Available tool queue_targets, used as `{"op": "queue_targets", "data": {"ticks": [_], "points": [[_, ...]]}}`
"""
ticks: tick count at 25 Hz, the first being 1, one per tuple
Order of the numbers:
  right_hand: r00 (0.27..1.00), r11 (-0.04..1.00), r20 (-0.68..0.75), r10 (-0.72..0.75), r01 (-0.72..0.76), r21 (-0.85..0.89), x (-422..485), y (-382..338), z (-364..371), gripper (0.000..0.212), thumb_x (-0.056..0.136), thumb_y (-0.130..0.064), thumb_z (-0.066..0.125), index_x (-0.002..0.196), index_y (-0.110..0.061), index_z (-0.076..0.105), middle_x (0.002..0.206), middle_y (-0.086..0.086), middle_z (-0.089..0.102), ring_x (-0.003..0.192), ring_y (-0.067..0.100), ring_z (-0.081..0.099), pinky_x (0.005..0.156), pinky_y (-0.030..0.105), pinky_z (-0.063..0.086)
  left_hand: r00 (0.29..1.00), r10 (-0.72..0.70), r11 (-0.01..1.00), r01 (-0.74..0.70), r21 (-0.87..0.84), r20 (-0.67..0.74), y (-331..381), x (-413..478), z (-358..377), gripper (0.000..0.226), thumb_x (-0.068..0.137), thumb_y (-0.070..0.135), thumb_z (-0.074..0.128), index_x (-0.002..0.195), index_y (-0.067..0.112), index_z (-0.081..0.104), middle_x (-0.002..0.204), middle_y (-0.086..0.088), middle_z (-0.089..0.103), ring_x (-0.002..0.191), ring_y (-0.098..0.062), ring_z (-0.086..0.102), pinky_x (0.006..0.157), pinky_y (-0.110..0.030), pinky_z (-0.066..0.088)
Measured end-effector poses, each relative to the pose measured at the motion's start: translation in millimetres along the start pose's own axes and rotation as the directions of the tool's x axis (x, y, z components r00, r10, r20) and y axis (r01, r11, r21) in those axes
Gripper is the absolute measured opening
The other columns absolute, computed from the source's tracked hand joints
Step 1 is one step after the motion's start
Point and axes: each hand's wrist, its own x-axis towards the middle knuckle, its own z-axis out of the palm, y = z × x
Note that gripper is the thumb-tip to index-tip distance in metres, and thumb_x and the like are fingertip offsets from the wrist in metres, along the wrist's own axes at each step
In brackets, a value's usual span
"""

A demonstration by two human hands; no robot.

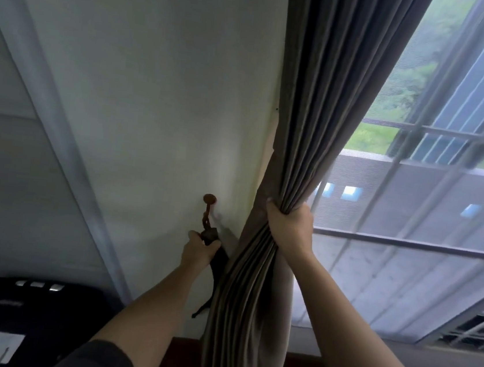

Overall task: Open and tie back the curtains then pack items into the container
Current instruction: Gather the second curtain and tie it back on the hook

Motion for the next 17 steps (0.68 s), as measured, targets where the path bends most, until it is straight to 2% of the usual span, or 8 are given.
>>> {"op": "queue_targets", "data": {"ticks": [5, 7, 9, 11, 13, 15, 17], "points": [[1.0, 1.0, 0.016, 0.009, -0.009, -0.004, 1.8, -0.8, 0.9, 0.021, 0.081, -0.029, 0.059, 0.094, -0.014, 0.063, 0.094, 0.009, 0.065, 0.09, 0.031, 0.061, 0.082, 0.046, 0.053, 0.997, 0.058, 0.997, -0.061, 0.051, 0.042, -21.3, -29.6, -33.9, 0.024, 0.082, 0.034, 0.066, 0.094, 0.016, 0.056, 0.091, -0.004, 0.061, 0.076, -0.015, 0.059, 0.059, -0.023, 0.044], [1.0, 1.0, 0.018, 0.016, -0.016, -0.003, 0.6, -2.0, 0.1, 0.022, 0.08, -0.028, 0.059, 0.095, -0.013, 0.063, 0.094, 0.008, 0.065, 0.09, 0.03, 0.061, 0.083, 0.047, 0.053, 0.994, 0.056, 0.995, -0.064, 0.081, 0.096, -23.6, -39.6, -46.0, 0.033, 0.077, 0.036, 0.07, 0.098, 0.015, 0.056, 0.093, -0.005, 0.062, 0.081, -0.018, 0.06, 0.062, -0.025, 0.044], [1.0, 1.0, 0.018, 0.014, -0.014, -0.002, -0.8, -2.8, -0.3, 0.023, 0.079, -0.027, 0.059, 0.096, -0.012, 0.064, 0.092, 0.008, 0.066, 0.089, 0.03, 0.062, 0.083, 0.047, 0.054, 0.993, 0.066, 0.979, -0.083, 0.184, 0.099, -21.3, -48.3, -53.5, 0.051, 0.071, 0.033, 0.074, 0.107, 0.014, 0.042, 0.095, -0.005, 0.058, 0.081, -0.018, 0.058, 0.062, -0.028, 0.044], [1.0, 1.0, 0.019, 0.02, -0.02, 0.001, -1.2, -3.9, -1.7, 0.023, 0.079, -0.027, 0.059, 0.096, -0.011, 0.065, 0.091, 0.008, 0.066, 0.089, 0.03, 0.062, 0.083, 0.046, 0.054, 0.992, 0.121, 0.923, -0.125, 0.363, 0.036, -17.7, -55.5, -56.0, 0.059, 0.075, 0.022, 0.068, 0.118, 0.015, 0.029, 0.102, -0.007, 0.054, 0.085, -0.021, 0.057, 0.066, -0.031, 0.046], [0.999, 1.0, 0.031, 0.029, -0.029, 0.003, -1.3, -2.9, -3.8, 0.02, 0.081, -0.026, 0.06, 0.094, -0.012, 0.063, 0.09, 0.008, 0.066, 0.089, 0.03, 0.062, 0.082, 0.044, 0.054, 0.987, 0.148, 0.863, -0.1, 0.495, -0.059, -12.7, -66.9, -56.3, 0.059, 0.083, 0.015, 0.056, 0.132, 0.013, 0.023, 0.117, -0.012, 0.046, 0.1, -0.029, 0.054, 0.075, -0.034, 0.045], [0.999, 0.999, 0.04, 0.033, -0.034, 0.005, -1.8, -2.3, -7.4, 0.013, 0.082, -0.025, 0.06, 0.091, -0.016, 0.06, 0.089, 0.005, 0.064, 0.089, 0.029, 0.062, 0.083, 0.042, 0.053, 0.971, 0.179, 0.832, -0.065, 0.551, -0.156, -15.2, -77.3, -55.0, 0.037, 0.09, 0.011, 0.046, 0.125, 0.008, 0.036, 0.123, -0.015, 0.039, 0.104, -0.032, 0.051, 0.081, -0.037, 0.047], [0.998, 0.999, 0.046, 0.033, -0.034, 0.012, -2.4, -3.0, -9.9, 0.01, 0.082, -0.024, 0.06, 0.09, -0.019, 0.058, 0.085, 0.002, 0.061, 0.089, 0.027, 0.062, 0.083, 0.04, 0.053, 0.954, 0.162, 0.83, 0.006, 0.557, -0.252, -24.9, -86.5, -60.9, 0.021, 0.094, 0.007, 0.04, 0.113, 0.003, 0.047, 0.121, -0.018, 0.043, 0.101, -0.033, 0.053, 0.081, -0.035, 0.047]]}}
